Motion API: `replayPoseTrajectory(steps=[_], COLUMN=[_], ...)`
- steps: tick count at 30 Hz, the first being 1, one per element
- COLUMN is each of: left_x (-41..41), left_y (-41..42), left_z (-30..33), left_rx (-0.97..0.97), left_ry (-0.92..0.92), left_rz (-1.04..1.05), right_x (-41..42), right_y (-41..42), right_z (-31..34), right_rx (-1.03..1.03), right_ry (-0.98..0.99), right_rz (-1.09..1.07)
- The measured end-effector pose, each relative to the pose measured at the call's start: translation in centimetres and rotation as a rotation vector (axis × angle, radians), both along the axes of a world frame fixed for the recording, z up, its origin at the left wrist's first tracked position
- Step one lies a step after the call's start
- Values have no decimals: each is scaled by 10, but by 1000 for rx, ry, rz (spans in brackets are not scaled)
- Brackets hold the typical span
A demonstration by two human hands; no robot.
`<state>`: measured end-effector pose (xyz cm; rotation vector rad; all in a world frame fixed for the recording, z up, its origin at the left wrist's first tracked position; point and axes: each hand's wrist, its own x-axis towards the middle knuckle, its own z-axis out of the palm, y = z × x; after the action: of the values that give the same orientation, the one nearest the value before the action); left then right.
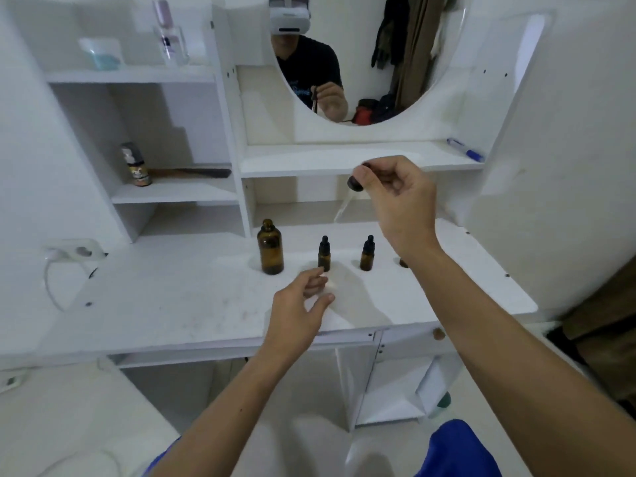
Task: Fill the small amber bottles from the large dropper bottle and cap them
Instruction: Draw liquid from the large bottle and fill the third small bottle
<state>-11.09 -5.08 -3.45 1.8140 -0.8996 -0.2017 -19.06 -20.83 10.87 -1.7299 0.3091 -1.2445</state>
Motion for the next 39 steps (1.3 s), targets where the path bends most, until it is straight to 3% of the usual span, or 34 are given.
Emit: replayPoseTrajectory(steps=[9, 19, 23, 31, 39], left_x=[68, 94, 99, 100, 99], left_y=[55, 27, 17, 17, 17], left_z=[5, 10, 7, 3, 3], left_rx=[-21, -38, -76, -96, -85], left_ry=[139, 214, 198, 138, 114], left_rz=[246, 207, 220, 212, 216], right_x=[74, 106, 115, 122, 121], right_y=[38, 39, 37, 42, 46], right_z=[-6, -22, -25, -52, -65], right_rx=[9, -3, -6, -74, -51], right_ry=[10, 66, 88, 315, 336], right_rz=[114, 154, 153, 181, 150])
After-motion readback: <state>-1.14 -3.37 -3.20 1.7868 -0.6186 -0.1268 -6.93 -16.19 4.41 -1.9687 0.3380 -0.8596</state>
